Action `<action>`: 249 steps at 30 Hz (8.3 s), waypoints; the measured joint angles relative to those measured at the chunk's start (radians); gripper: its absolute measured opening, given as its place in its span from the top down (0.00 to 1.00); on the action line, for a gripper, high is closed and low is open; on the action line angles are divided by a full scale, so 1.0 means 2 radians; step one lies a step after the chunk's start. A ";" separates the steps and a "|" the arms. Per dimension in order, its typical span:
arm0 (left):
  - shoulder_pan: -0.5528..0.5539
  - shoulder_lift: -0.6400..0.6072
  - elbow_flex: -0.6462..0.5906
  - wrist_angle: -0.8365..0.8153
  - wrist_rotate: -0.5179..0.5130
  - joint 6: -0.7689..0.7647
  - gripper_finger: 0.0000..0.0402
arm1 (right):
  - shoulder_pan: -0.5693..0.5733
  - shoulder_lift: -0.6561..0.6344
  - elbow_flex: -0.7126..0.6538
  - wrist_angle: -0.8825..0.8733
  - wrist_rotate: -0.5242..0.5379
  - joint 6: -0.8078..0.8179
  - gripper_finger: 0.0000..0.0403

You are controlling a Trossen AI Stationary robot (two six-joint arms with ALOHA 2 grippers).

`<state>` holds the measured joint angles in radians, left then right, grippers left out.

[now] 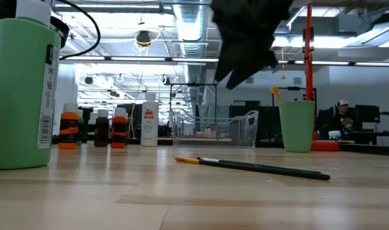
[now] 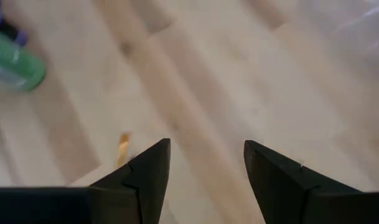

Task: Pick & Place Paint Supplies
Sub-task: Put the silver paint brush into the green cup

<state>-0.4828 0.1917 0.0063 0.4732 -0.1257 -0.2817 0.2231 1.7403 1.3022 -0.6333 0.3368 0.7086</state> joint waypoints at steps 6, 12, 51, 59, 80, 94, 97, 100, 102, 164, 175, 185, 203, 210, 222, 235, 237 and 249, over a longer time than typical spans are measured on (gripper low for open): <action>0.000 0.000 0.000 0.000 0.000 0.000 1.00 | 0.000 0.085 0.059 0.000 -0.048 0.000 0.50; 0.000 0.000 0.000 0.000 0.000 0.000 1.00 | 0.000 0.148 0.110 -0.017 -0.077 0.009 0.50; 0.000 0.007 0.000 0.004 0.000 0.000 1.00 | 0.010 0.203 0.106 -0.027 -0.088 0.039 0.55; 0.000 0.007 0.000 0.004 0.000 0.000 1.00 | 0.009 0.199 0.104 -0.024 -0.090 0.038 0.55; 0.000 0.008 0.000 0.004 0.000 0.000 1.00 | 0.029 0.188 0.104 -0.003 -0.074 0.036 0.56; 0.000 0.008 0.000 0.004 0.000 0.000 1.00 | 0.029 0.188 0.092 0.014 -0.052 0.037 0.57; 0.000 0.007 0.000 0.004 0.000 0.000 1.00 | 0.029 0.188 0.068 0.035 -0.055 0.046 0.57; 0.000 0.008 0.000 0.004 0.000 0.000 1.00 | 0.029 0.186 0.058 0.039 -0.058 0.046 0.57; 0.000 0.007 0.000 0.004 0.000 0.000 1.00 | 0.029 0.185 0.054 0.041 -0.059 0.043 0.57; 0.000 0.008 0.000 0.004 0.000 0.000 1.00 | -0.002 0.139 0.051 -0.005 -0.124 0.162 0.53; 0.000 0.008 0.000 0.005 0.000 0.000 1.00 | 0.013 0.171 0.053 0.023 -0.120 0.169 0.55; 0.000 0.010 0.000 0.008 0.000 0.000 1.00 | 0.019 0.181 0.054 -0.001 -0.114 0.170 0.59; 0.000 0.010 0.000 0.009 0.000 0.000 1.00 | 0.018 0.185 0.053 -0.021 -0.111 0.170 0.84; 0.000 0.010 0.000 0.010 0.000 0.000 1.00 | 0.010 0.184 0.054 -0.058 -0.107 0.161 0.98; 0.000 0.010 0.000 0.011 0.000 0.000 1.00 | 0.001 0.158 0.049 -0.128 -0.106 0.138 1.00; 0.000 0.010 0.000 0.011 0.000 0.000 1.00 | -0.015 0.018 0.049 -0.140 0.014 0.125 1.00; 0.000 0.010 0.000 0.012 0.000 0.000 1.00 | -0.021 -0.012 0.049 -0.150 0.050 0.120 1.00; 0.000 0.010 0.000 0.013 0.000 0.000 1.00 | -0.100 -0.167 0.050 -0.200 0.136 0.048 1.00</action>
<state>-0.4828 0.2115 0.0066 0.4984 -0.1258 -0.2817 0.0237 1.4071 1.4029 -1.0327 0.6096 0.8048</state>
